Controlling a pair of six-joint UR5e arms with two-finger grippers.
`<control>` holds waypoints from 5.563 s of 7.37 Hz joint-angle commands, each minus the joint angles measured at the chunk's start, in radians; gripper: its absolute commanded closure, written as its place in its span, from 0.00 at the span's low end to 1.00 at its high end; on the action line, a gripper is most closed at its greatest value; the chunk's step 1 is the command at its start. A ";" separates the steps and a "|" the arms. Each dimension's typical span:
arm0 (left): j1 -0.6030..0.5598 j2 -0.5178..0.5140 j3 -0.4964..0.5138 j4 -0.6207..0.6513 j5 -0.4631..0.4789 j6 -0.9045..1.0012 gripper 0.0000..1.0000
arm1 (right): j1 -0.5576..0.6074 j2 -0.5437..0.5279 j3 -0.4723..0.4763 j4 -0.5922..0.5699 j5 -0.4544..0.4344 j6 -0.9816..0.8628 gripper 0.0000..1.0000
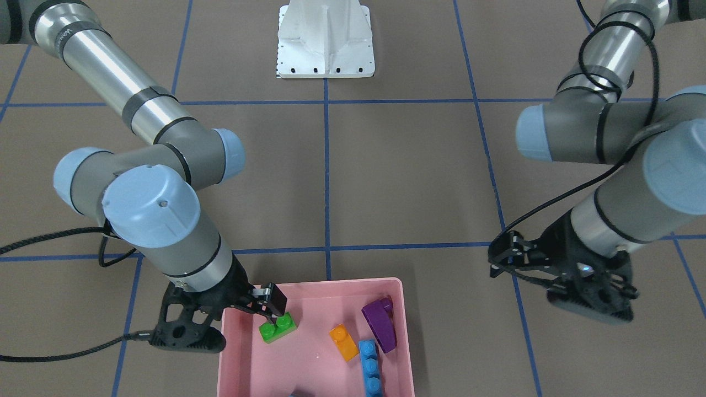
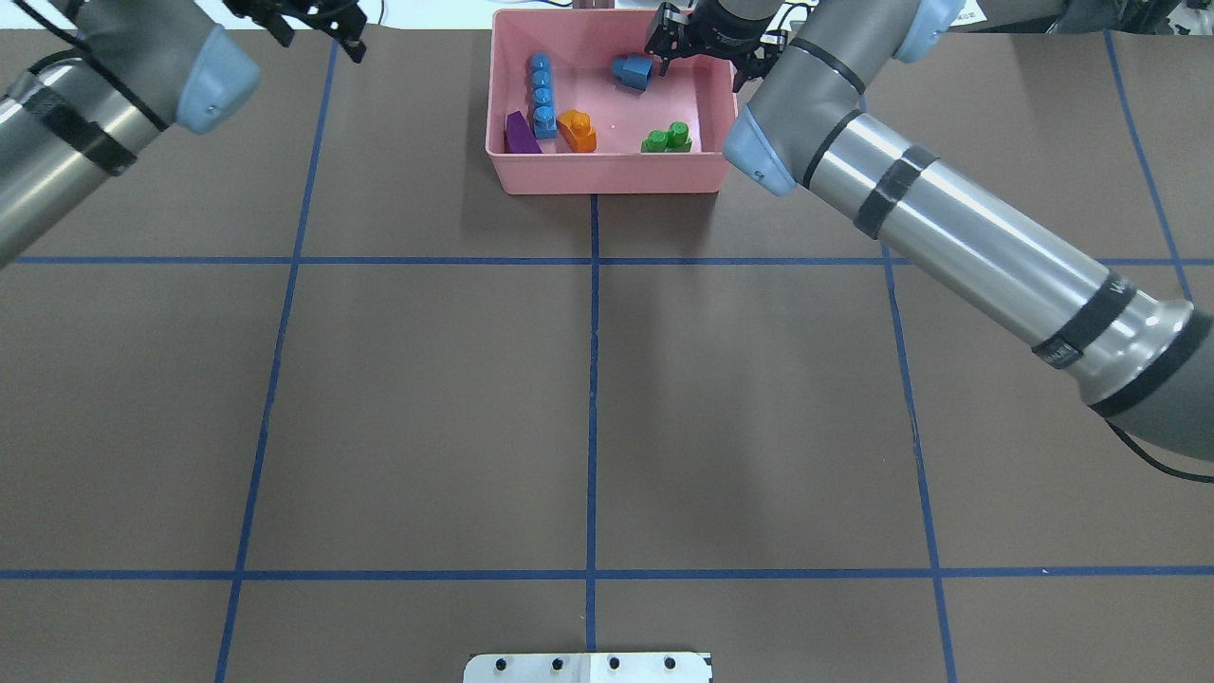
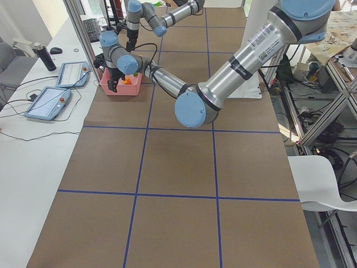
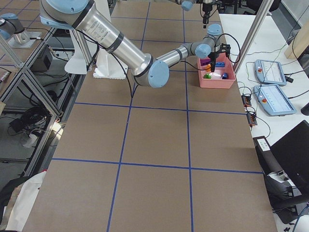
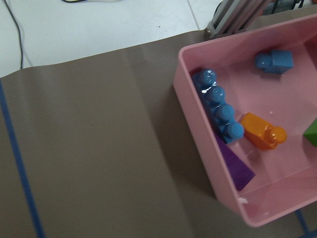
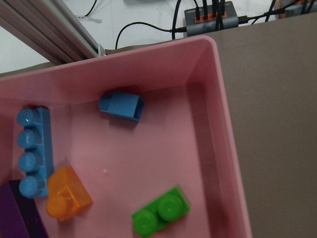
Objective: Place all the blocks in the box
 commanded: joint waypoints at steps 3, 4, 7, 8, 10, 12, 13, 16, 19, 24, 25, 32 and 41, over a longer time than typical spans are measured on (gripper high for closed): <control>-0.199 0.373 -0.249 0.079 -0.029 0.256 0.00 | 0.180 -0.460 0.615 -0.338 0.160 -0.225 0.00; -0.220 0.457 -0.294 0.081 -0.029 0.292 0.00 | 0.228 -0.615 0.720 -0.369 0.176 -0.364 0.00; -0.238 0.567 -0.351 0.105 -0.036 0.294 0.00 | 0.455 -0.891 0.728 -0.374 0.292 -0.788 0.00; -0.264 0.561 -0.342 0.174 -0.031 0.293 0.00 | 0.464 -0.931 0.726 -0.374 0.283 -0.813 0.00; -0.367 0.556 -0.296 0.194 -0.029 0.460 0.00 | 0.465 -0.909 0.657 -0.373 0.279 -0.838 0.00; -0.405 0.570 -0.267 0.194 -0.029 0.534 0.00 | 0.478 -0.887 0.605 -0.369 0.274 -0.902 0.00; -0.407 0.619 -0.271 0.185 -0.029 0.541 0.00 | 0.481 -0.893 0.609 -0.368 0.254 -0.906 0.00; -0.408 0.618 -0.230 0.202 -0.028 0.540 0.00 | 0.491 -0.892 0.590 -0.374 0.254 -0.901 0.00; -0.411 0.596 -0.219 0.274 -0.036 0.477 0.00 | 0.529 -0.901 0.551 -0.409 0.254 -0.956 0.00; -0.410 0.642 -0.251 0.257 -0.091 0.466 0.00 | 0.544 -0.867 0.557 -0.572 0.283 -1.068 0.00; -0.410 0.644 -0.269 0.251 -0.089 0.462 0.00 | 0.544 -0.873 0.582 -0.569 0.265 -1.065 0.00; -0.401 0.686 -0.349 0.239 -0.089 0.460 0.00 | 0.540 -0.896 0.612 -0.569 0.268 -1.071 0.00; -0.401 0.706 -0.365 0.239 -0.089 0.460 0.00 | 0.537 -0.896 0.626 -0.567 0.257 -1.071 0.00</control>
